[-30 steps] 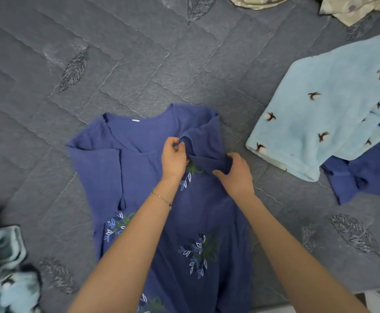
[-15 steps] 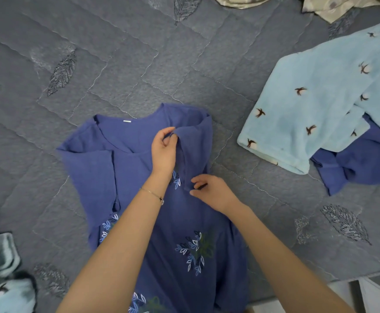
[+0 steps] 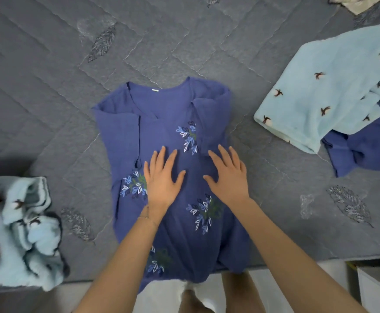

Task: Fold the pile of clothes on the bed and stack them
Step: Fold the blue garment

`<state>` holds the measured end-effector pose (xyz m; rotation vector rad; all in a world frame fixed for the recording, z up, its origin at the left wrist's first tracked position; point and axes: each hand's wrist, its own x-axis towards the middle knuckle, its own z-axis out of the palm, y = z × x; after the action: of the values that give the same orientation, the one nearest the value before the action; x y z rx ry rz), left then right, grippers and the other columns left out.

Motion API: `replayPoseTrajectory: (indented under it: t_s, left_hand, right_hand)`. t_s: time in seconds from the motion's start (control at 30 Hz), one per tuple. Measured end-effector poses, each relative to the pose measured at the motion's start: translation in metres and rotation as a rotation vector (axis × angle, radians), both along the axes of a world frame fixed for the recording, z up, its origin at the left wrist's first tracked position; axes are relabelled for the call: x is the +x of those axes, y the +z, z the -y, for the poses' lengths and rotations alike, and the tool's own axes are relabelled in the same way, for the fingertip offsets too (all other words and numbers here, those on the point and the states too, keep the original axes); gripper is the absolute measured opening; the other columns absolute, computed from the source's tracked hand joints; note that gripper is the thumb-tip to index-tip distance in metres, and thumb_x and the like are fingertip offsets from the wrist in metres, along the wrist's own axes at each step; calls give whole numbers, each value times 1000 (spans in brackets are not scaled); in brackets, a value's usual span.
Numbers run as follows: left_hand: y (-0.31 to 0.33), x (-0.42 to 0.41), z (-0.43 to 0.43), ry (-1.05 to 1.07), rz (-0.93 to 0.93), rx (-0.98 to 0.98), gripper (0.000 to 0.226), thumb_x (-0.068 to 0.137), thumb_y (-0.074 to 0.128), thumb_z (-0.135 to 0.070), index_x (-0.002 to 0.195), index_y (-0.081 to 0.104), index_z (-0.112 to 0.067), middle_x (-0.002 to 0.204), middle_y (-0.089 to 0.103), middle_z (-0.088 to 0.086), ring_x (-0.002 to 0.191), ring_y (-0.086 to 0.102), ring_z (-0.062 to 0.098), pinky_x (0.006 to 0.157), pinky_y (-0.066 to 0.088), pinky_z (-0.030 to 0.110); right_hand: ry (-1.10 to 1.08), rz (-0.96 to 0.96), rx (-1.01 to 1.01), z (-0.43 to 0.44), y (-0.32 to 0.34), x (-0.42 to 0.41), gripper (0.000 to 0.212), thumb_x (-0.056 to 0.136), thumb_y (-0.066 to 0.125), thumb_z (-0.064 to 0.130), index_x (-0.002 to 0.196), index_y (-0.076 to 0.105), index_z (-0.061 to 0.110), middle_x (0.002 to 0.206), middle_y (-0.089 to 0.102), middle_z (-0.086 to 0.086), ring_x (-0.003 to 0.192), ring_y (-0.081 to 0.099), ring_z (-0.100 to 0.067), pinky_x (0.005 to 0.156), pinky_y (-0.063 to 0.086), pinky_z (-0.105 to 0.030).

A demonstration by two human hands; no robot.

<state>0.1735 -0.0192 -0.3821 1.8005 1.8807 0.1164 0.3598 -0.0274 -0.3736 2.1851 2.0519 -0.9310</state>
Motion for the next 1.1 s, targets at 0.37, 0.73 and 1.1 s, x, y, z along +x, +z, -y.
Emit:
replayPoseTrajectory:
  t_s: [0.37, 0.73, 1.1]
  left_hand:
    - [-8, -86, 168, 488, -42, -229, 76, 94, 60, -28, 155, 15, -19, 161, 5, 17, 148, 10, 34, 115, 14, 51]
    - [-23, -121, 251, 642, 158, -252, 43, 84, 72, -7, 118, 54, 10, 117, 59, 29, 111, 55, 40, 95, 40, 44]
    - [-10, -100, 288, 1102, 225, -227, 20, 95, 52, -4, 105, 55, 13, 111, 60, 32, 102, 56, 43, 78, 37, 36]
  right_hand:
    - [-330, 101, -361, 180, -20, -10, 97, 89, 65, 39, 155, -4, 23, 162, -1, -6, 146, 11, -31, 112, 26, -50]
    - [-686, -112, -141, 231, -35, -9, 79, 81, 70, 1, 147, 26, 5, 144, 31, -24, 133, 32, -40, 109, 27, -43]
    - [-1110, -215, -142, 234, -23, 14, 27, 98, 44, 9, 113, 56, -10, 118, 59, -30, 110, 55, -41, 88, 39, -39]
